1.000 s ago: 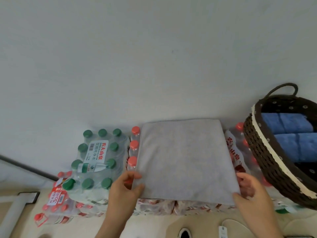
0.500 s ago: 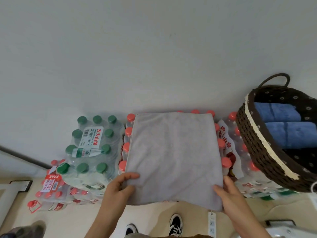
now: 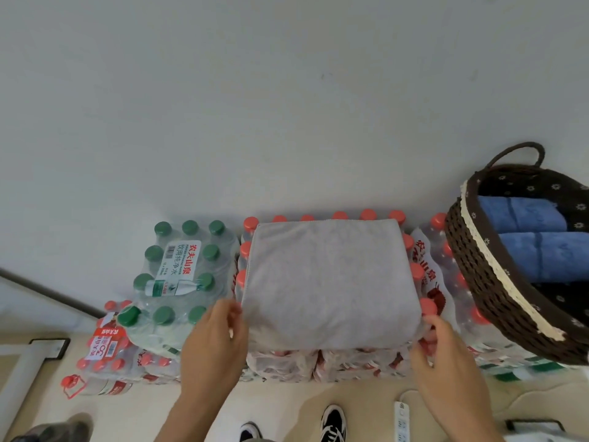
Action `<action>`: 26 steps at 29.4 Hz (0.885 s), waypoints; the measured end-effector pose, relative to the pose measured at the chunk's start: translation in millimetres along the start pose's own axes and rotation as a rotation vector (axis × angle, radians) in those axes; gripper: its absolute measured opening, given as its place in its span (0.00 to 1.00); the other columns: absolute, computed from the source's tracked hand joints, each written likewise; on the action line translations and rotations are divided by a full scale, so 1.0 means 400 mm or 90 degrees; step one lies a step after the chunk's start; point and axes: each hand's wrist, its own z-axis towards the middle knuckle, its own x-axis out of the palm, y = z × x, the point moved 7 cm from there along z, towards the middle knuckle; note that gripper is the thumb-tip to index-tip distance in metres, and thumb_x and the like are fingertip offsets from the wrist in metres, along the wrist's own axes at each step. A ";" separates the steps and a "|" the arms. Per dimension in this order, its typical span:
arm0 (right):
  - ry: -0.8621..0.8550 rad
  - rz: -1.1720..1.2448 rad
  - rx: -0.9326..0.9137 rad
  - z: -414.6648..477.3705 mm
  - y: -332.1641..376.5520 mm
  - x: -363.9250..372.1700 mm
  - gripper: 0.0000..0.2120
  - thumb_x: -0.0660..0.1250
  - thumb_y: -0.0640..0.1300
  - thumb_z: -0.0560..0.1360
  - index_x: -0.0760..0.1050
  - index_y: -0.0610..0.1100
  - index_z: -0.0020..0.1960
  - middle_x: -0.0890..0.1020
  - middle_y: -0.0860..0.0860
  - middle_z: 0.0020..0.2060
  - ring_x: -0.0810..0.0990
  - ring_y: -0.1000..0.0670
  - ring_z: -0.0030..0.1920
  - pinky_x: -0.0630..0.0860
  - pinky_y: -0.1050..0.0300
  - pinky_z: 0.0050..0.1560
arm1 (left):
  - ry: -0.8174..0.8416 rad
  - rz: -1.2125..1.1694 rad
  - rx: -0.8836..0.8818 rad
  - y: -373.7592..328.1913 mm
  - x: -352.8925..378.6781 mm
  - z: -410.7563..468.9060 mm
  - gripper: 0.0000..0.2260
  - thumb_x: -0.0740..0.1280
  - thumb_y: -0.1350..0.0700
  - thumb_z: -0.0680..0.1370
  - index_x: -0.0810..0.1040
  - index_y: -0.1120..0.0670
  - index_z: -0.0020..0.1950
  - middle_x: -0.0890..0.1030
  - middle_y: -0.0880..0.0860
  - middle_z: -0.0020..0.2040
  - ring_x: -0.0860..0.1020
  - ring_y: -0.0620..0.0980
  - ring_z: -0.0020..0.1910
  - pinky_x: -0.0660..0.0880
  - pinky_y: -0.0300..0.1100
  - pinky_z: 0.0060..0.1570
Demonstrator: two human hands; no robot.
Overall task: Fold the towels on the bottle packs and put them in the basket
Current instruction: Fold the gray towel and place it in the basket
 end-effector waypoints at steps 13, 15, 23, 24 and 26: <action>-0.030 0.069 -0.007 0.421 0.161 -0.027 0.19 0.63 0.45 0.76 0.69 0.40 0.65 0.78 0.39 0.57 0.75 0.37 0.59 0.73 0.46 0.57 | 0.070 -0.058 -0.098 -0.089 0.131 0.388 0.13 0.65 0.56 0.75 0.77 0.53 0.59 0.82 0.53 0.51 0.78 0.57 0.51 0.69 0.42 0.46; -0.032 0.119 0.026 0.447 0.156 -0.024 0.17 0.64 0.44 0.75 0.72 0.41 0.62 0.80 0.41 0.56 0.77 0.39 0.58 0.73 0.48 0.57 | 0.079 -0.121 -0.128 -0.085 0.137 0.401 0.17 0.67 0.61 0.72 0.77 0.53 0.60 0.82 0.53 0.52 0.79 0.56 0.52 0.72 0.42 0.49; 0.019 0.185 0.051 0.507 0.152 -0.024 0.03 0.66 0.35 0.67 0.76 0.35 0.36 0.81 0.39 0.34 0.80 0.39 0.39 0.74 0.49 0.35 | 0.116 -0.319 -0.159 -0.087 0.145 0.425 0.08 0.67 0.64 0.71 0.81 0.51 0.45 0.82 0.49 0.41 0.79 0.50 0.41 0.76 0.43 0.39; 0.016 0.204 0.056 0.511 0.152 -0.029 0.05 0.66 0.35 0.67 0.78 0.33 0.41 0.82 0.38 0.39 0.81 0.38 0.43 0.76 0.46 0.39 | 0.115 -0.361 -0.164 -0.087 0.141 0.427 0.08 0.68 0.62 0.73 0.80 0.52 0.48 0.81 0.49 0.43 0.79 0.49 0.43 0.75 0.41 0.38; 0.015 0.219 0.053 0.519 0.155 -0.035 0.06 0.66 0.35 0.69 0.78 0.33 0.44 0.83 0.38 0.42 0.81 0.38 0.46 0.76 0.45 0.42 | 0.122 -0.408 -0.148 -0.089 0.136 0.431 0.08 0.68 0.61 0.74 0.78 0.50 0.51 0.80 0.49 0.46 0.78 0.49 0.42 0.73 0.40 0.36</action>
